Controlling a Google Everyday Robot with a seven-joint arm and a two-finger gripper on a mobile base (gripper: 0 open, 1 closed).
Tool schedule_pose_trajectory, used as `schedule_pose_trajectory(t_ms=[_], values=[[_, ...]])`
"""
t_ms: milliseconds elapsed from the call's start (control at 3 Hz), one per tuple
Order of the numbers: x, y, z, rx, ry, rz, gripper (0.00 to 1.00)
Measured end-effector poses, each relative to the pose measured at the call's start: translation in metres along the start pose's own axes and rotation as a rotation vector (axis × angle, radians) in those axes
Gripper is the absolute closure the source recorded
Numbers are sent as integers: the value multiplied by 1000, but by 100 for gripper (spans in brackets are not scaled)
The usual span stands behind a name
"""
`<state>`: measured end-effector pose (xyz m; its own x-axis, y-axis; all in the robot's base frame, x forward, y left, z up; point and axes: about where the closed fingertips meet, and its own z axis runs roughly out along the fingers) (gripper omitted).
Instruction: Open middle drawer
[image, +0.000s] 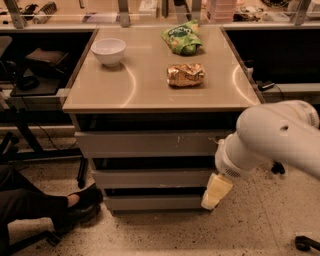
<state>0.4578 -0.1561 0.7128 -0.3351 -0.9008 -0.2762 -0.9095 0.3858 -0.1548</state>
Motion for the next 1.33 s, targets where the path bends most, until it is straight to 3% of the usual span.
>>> schedule_pose_trajectory(t_ms=[333, 667, 1000, 1333], values=[[-21, 16, 26, 125, 20, -78, 0], [-23, 4, 30, 196, 1, -67, 0], [-22, 5, 44, 202, 0, -56, 0], [-11, 7, 90, 204, -16, -40, 0]])
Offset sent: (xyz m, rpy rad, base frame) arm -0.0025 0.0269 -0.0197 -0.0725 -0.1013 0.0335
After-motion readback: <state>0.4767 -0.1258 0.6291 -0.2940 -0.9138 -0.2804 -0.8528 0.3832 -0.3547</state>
